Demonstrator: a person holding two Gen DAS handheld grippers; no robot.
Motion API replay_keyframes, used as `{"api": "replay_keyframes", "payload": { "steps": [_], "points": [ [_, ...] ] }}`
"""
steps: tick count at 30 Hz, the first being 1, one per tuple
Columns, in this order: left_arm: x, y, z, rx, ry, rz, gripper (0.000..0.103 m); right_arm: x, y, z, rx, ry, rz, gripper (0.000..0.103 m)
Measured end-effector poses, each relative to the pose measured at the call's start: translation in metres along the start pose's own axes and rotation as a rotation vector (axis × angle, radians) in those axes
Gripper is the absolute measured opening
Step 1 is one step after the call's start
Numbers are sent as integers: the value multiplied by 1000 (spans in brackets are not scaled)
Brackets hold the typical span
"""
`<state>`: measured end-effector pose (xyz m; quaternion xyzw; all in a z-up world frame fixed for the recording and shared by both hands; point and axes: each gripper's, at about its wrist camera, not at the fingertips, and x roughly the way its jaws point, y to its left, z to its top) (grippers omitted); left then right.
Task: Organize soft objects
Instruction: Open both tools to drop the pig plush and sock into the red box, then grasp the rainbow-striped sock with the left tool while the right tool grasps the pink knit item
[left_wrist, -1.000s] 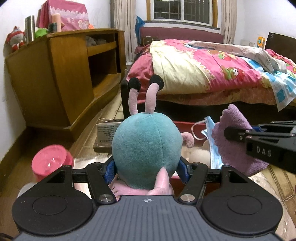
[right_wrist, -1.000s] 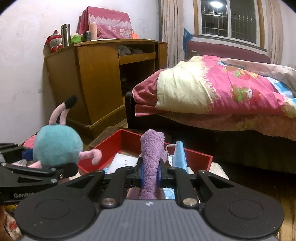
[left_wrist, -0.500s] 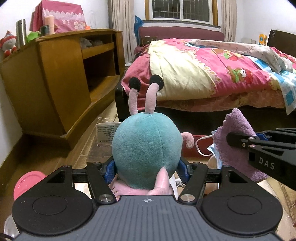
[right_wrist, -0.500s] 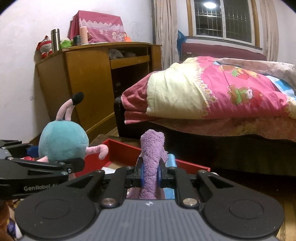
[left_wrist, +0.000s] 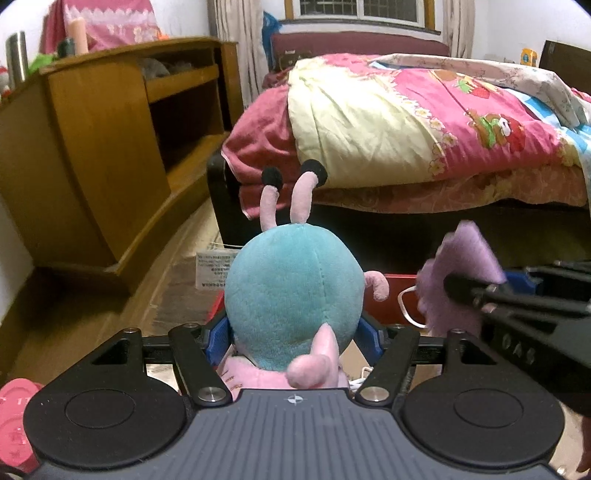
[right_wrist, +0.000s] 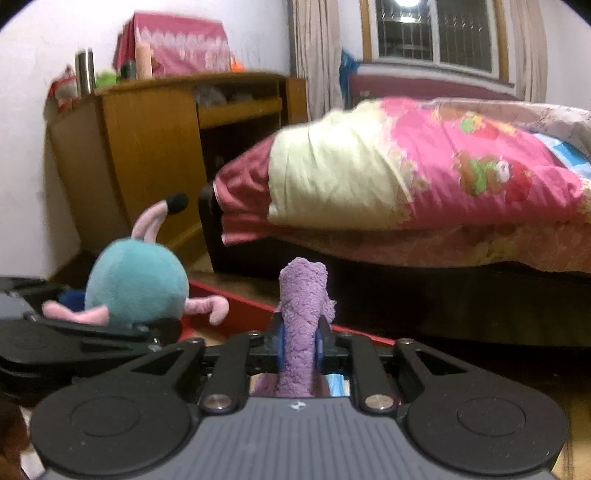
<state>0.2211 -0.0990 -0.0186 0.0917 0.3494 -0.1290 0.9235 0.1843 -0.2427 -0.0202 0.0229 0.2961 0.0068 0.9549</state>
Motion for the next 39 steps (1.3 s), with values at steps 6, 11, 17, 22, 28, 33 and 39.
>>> {"api": "replay_keyframes", "payload": {
  "steps": [6, 11, 17, 22, 28, 33, 39],
  "points": [
    [-1, 2, 4, 6, 3, 15, 75, 2, -9, 3, 36, 18, -6, 11],
    [-14, 1, 11, 24, -22, 22, 81, -6, -9, 6, 43, 23, 1, 13],
    [-37, 5, 8, 33, -23, 20, 81, -25, -6, 7, 36, 33, 5, 13],
    [-54, 11, -7, 29, 14, 5, 81, -47, -1, -3, 21, 49, 16, 13],
    [-75, 10, -27, 46, 44, -14, 81, -67, 7, -17, 36, 90, 46, 14],
    [-89, 20, -53, 59, 94, -42, 81, -77, 15, -29, 17, 116, 60, 15],
    [-104, 35, -87, 20, 152, -81, 81, -80, 25, -46, -9, 168, 72, 15]
  ]
}}
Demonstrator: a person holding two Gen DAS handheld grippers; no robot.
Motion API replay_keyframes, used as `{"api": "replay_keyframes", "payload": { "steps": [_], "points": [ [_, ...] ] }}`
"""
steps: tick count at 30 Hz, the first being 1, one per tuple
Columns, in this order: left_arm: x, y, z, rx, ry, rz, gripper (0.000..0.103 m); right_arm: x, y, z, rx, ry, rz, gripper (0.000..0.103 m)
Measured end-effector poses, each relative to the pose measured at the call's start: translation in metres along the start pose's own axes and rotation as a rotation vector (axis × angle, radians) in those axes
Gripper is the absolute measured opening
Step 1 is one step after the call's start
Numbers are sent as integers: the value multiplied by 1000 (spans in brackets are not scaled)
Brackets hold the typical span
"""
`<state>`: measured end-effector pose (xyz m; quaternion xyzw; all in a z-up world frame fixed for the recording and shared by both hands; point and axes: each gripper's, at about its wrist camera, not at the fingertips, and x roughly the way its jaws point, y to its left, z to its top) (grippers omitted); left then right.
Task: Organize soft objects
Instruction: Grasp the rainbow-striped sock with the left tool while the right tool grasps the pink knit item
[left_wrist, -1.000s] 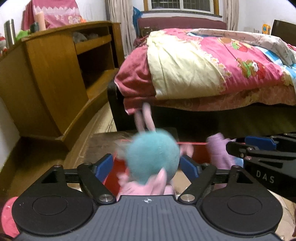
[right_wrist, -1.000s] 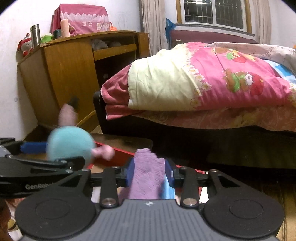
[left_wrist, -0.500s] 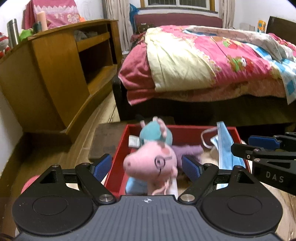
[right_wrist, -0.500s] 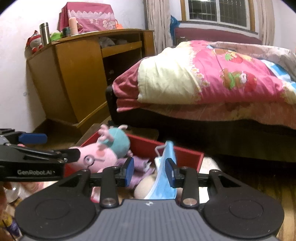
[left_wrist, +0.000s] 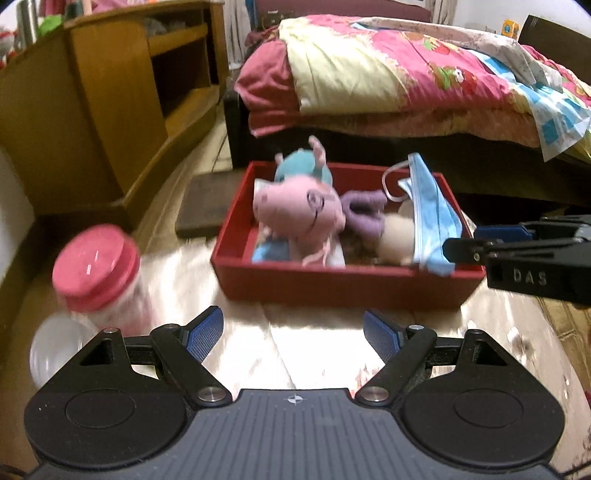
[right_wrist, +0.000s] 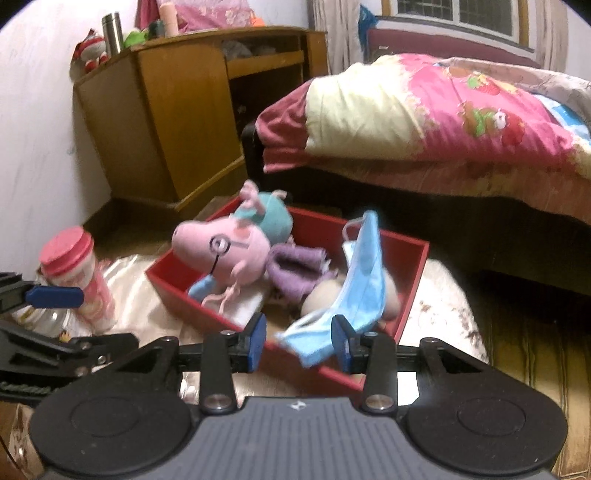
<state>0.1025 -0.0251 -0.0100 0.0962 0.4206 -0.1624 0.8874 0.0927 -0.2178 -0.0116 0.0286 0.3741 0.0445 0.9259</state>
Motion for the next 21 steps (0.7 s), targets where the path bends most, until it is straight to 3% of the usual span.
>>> {"api": "replay_keyframes", "payload": {
  "steps": [8, 21],
  "points": [
    [-11, 7, -44, -35, 55, -35, 81, -8, 19, -34, -22, 72, 29, 16],
    [-19, 28, -80, -137, 128, -74, 81, -15, 32, -65, -28, 144, 56, 17]
  ]
}}
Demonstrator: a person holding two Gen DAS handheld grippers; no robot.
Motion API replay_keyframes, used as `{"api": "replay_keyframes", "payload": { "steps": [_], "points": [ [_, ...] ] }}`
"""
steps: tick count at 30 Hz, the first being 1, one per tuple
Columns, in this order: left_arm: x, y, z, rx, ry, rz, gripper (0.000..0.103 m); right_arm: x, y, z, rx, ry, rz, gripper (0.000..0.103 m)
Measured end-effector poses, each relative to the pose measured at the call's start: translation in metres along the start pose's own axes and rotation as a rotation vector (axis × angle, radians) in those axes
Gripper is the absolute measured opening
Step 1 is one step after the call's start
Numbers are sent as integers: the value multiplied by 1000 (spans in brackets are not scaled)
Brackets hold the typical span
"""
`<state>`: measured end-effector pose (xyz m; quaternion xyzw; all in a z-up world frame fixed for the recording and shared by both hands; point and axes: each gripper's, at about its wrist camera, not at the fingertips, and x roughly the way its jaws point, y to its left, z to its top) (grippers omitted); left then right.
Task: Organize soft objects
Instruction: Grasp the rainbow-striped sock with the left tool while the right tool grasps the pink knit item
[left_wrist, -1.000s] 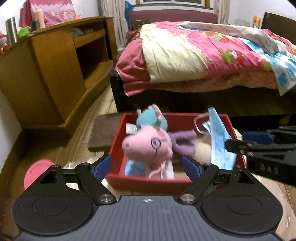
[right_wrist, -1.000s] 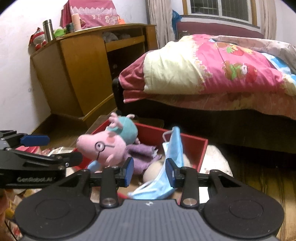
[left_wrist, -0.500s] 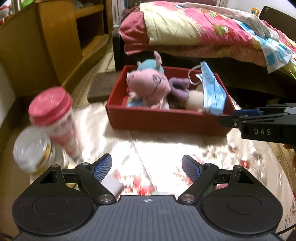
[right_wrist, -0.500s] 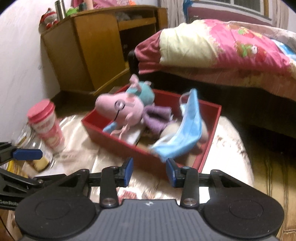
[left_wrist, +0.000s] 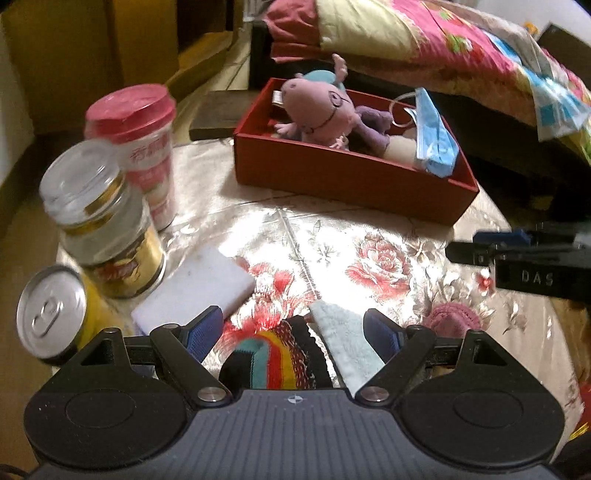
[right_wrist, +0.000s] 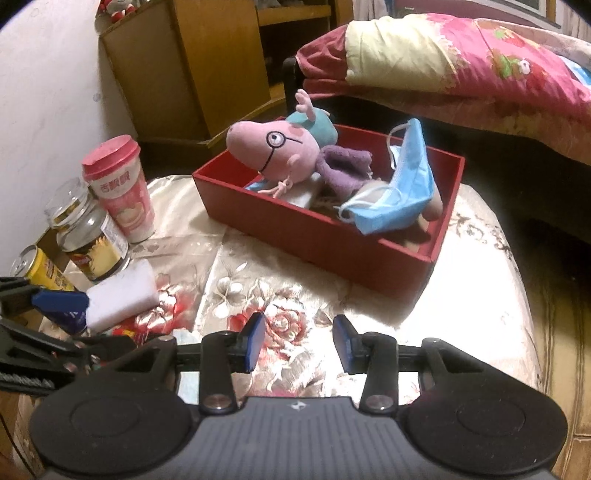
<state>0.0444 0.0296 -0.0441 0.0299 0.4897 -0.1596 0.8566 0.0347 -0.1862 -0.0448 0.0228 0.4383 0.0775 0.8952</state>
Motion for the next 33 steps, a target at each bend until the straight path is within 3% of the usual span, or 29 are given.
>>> {"api": "replay_keyframes", "payload": {
  "steps": [4, 12, 18, 29, 33],
  "points": [
    [-8, 12, -2, -69, 1, -44, 81, 1, -5, -6, 38, 30, 25, 17],
    [-10, 18, -6, -94, 5, -44, 81, 6, -1, -13, 14, 66, 26, 18],
    [-14, 36, 0, -169, -2, -71, 81, 11, -9, -16, 31, 85, 29, 19],
    [20, 14, -12, -56, 88, -16, 81, 18, -2, -21, 13, 126, 50, 20],
    [30, 14, -15, -65, 118, -1, 81, 23, -2, -23, 8, 143, 51, 21]
  ]
}}
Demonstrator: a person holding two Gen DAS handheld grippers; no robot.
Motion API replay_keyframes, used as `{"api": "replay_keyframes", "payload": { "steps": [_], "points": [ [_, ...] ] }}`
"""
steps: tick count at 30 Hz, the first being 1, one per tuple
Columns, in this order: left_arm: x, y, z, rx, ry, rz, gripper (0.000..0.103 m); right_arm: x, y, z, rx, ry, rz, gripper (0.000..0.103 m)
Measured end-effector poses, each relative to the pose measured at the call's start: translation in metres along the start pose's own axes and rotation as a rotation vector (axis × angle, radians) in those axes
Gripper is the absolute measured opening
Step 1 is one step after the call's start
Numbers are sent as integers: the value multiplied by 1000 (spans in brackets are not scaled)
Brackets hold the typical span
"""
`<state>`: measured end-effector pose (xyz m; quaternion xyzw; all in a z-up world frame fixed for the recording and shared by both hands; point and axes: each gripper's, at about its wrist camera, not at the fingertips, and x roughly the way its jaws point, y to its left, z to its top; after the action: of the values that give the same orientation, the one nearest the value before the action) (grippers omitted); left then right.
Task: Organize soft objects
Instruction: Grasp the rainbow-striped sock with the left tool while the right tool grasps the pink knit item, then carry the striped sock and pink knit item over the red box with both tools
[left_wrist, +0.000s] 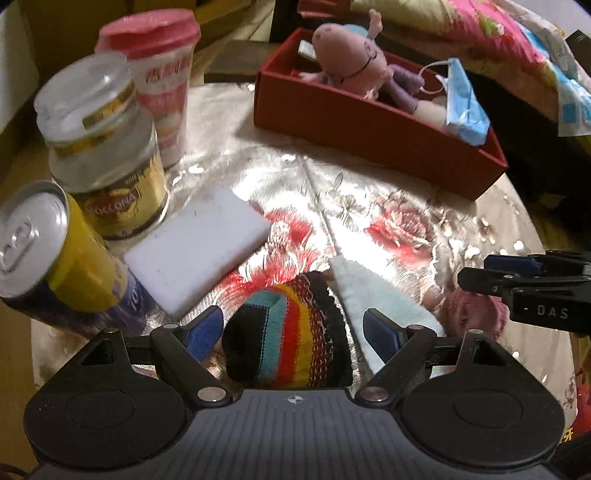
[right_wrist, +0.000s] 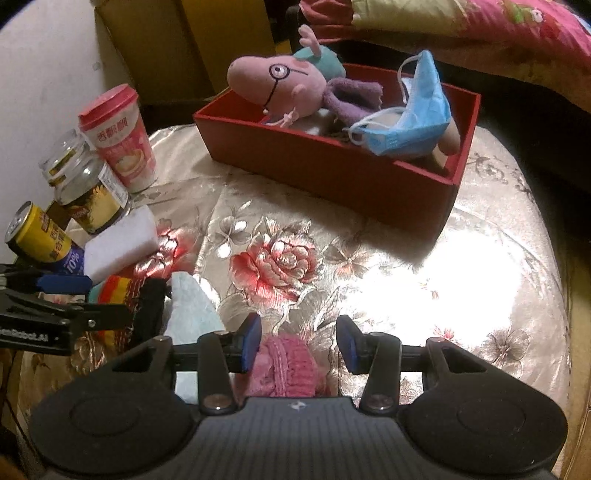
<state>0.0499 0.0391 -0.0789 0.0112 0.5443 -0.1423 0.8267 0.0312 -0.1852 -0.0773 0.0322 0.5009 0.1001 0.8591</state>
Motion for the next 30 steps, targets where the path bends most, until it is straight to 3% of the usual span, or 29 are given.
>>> {"api": "replay_keyframes", "payload": {
  "steps": [10, 13, 22, 24, 30],
  "points": [
    [17, -9, -1, 53, 21, 69, 80, 8, 2, -3, -23, 34, -5, 22],
    [21, -10, -2, 65, 27, 82, 80, 9, 0, -4, -22, 44, -11, 26],
    [26, -16, -5, 86, 27, 109, 73, 14, 1, -10, -45, 84, -16, 27],
    [25, -17, -6, 93, 26, 113, 67, 18, 2, -14, -43, 106, -9, 27],
    [22, -24, -7, 114, 29, 98, 49, 13, 8, -23, -82, 94, -30, 9]
  ]
}}
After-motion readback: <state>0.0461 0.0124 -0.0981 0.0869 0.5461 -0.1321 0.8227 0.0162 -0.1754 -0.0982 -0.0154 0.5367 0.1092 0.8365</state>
